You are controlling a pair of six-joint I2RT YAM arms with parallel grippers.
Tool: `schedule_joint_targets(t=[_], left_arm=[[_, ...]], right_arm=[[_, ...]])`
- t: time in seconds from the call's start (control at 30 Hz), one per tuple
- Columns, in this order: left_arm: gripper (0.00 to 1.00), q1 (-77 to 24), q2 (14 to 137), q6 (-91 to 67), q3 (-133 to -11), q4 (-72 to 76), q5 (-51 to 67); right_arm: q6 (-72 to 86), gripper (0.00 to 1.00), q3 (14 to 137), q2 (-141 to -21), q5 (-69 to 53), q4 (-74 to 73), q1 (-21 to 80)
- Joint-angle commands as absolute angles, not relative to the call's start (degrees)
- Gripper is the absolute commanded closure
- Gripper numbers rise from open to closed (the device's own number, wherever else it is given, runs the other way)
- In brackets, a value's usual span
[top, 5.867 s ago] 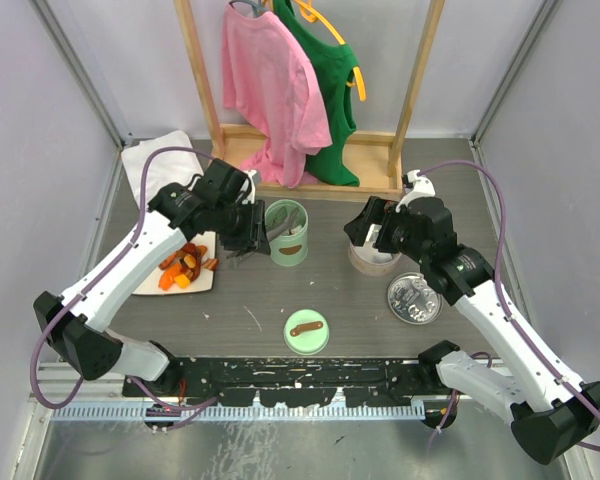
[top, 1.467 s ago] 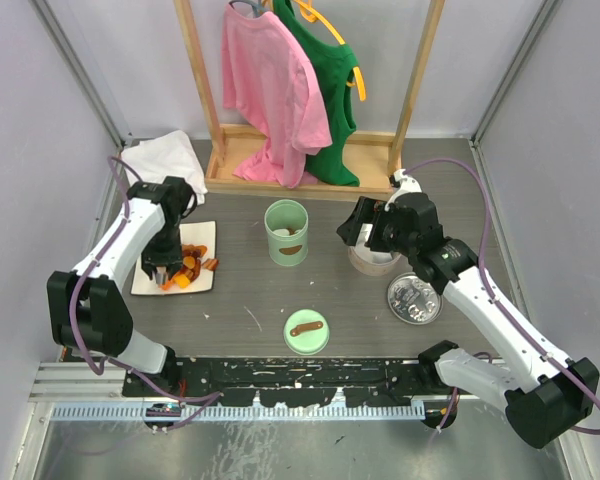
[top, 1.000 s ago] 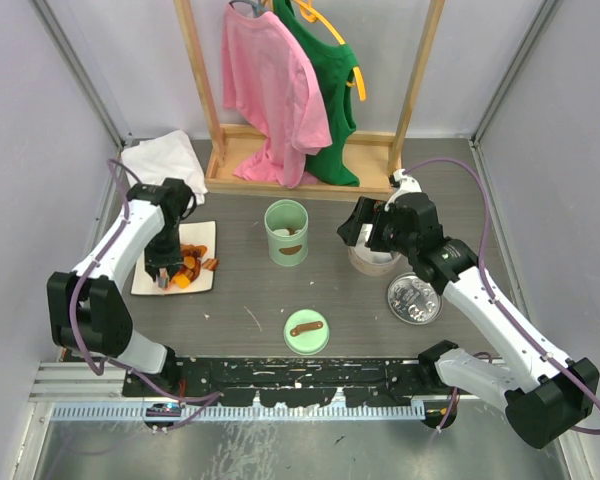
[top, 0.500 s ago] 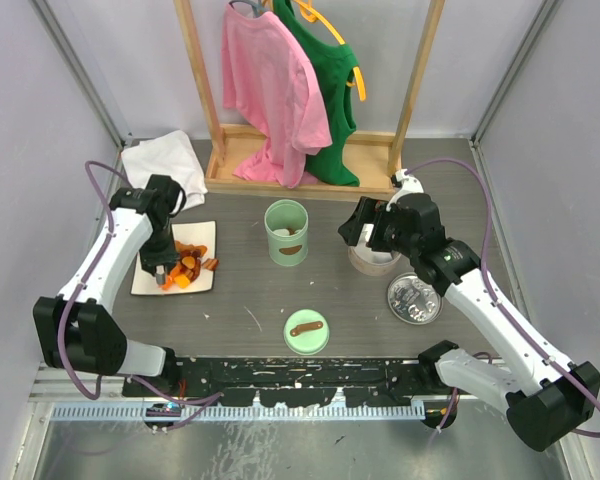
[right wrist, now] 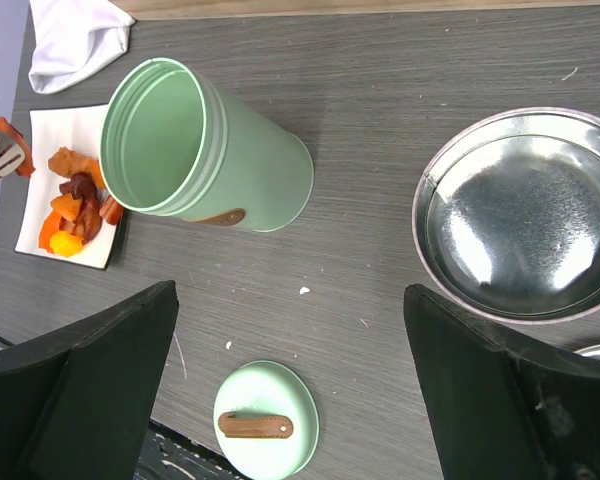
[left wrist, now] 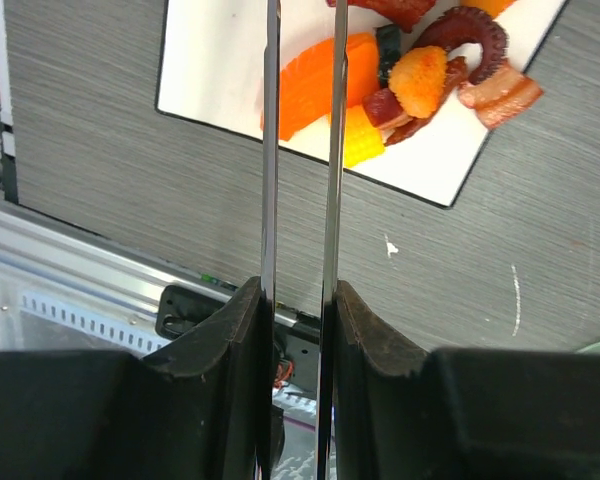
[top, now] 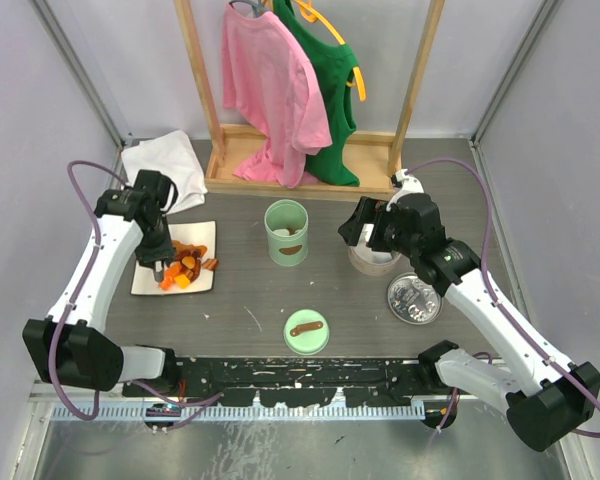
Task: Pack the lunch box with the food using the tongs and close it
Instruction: Pick up the fake food from the plate.
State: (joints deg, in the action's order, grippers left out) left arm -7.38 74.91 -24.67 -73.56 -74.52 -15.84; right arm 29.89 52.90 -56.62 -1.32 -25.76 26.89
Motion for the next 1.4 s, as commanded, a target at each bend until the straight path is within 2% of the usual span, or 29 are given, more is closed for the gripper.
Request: schedule_joint_targets(t=[0.0,0.7,0.97,1.37], left_arm=[[0.94,-7.0,70.8,-24.8,-77.3,-73.8,-12.0],[0.93,-8.0,65.1,-29.5,-83.1,-67.2,15.6],[0.92,-12.0,65.3,-30.4,-84.8,-66.0,18.6],[0.91,-25.4,68.4,-33.4,-87.9,-62.8,16.9]], right_arm=[[30.0,0.0,54.3,-55.1,-0.8,-24.0,26.8],[31.2,0.0,54.2,-54.9,-2.2,-24.0,26.7],[31.3,0.0,54.6,-55.4,-2.5,-23.8,26.7],[32.4,0.0,53.6,-54.6,-2.7,-23.5,26.7]])
